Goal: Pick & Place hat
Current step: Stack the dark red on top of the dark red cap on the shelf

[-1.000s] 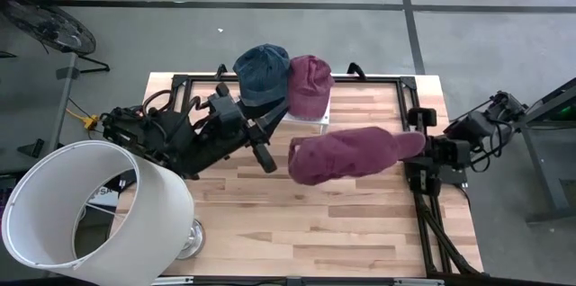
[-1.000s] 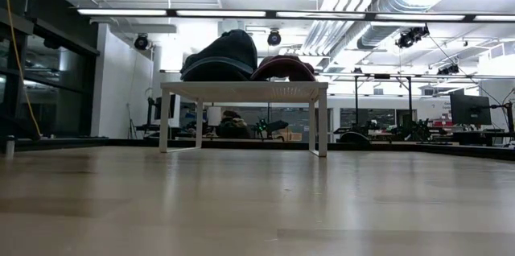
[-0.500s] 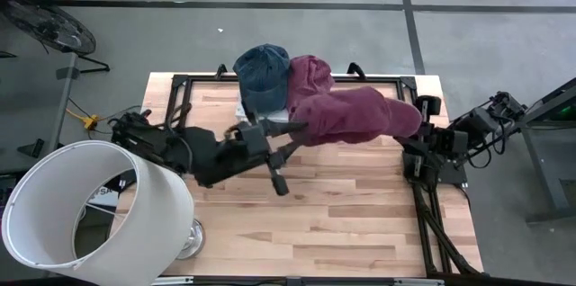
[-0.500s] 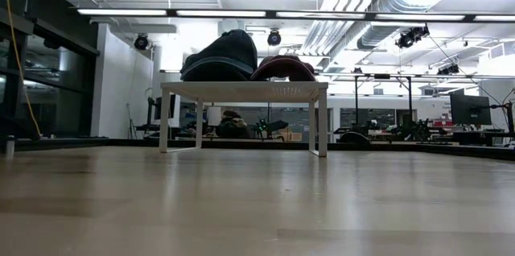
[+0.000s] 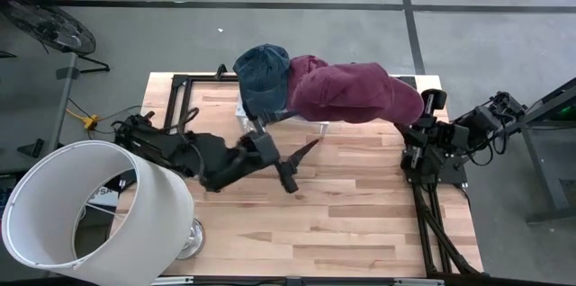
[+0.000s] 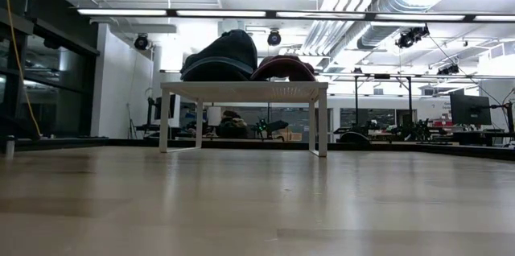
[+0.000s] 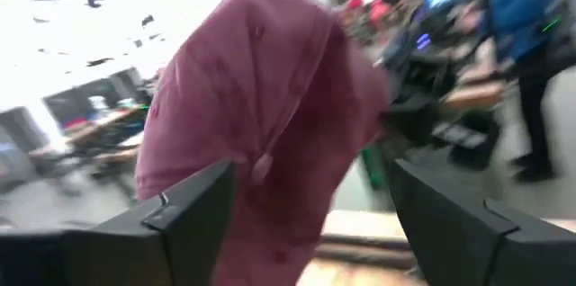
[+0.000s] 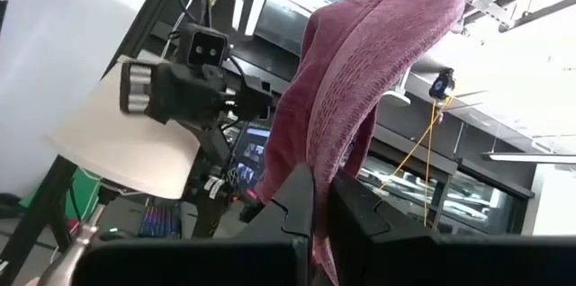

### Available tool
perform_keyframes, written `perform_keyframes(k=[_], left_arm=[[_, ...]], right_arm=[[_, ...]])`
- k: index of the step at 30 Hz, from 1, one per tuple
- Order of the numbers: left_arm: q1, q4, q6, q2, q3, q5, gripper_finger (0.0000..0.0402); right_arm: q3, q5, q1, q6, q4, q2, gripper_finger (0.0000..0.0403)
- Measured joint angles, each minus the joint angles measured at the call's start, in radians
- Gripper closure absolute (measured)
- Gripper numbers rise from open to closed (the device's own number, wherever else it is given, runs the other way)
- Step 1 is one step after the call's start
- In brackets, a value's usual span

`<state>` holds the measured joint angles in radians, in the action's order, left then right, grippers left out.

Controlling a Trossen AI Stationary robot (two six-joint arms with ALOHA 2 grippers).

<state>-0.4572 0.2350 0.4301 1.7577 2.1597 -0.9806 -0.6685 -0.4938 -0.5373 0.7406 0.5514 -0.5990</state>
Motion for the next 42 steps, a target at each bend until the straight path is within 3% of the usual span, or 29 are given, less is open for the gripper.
perform_keyframes(k=[13, 18, 33, 42], left_arm=[[0.091, -0.144, 0.120, 0.119, -0.002, -0.163, 0.0103], [0.097, -0.192, 0.213, 0.122, -0.001, -0.234, 0.0103], [0.131, -0.232, 0.220, 0.123, -0.001, -0.165, 0.0103], [0.132, -0.235, 0.195, 0.123, -0.001, 0.010, 0.0103]], right_arm=[[0.000, -0.043, 0.000, -0.004, 0.000, -0.018, 0.0395], [0.000, 0.007, 0.000, -0.041, -0.001, -0.018, 0.0395], [0.000, 0.125, 0.000, -0.165, -0.087, -0.018, 0.0395], [0.000, 0.269, 0.000, -0.262, -0.103, -0.017, 0.0395]])
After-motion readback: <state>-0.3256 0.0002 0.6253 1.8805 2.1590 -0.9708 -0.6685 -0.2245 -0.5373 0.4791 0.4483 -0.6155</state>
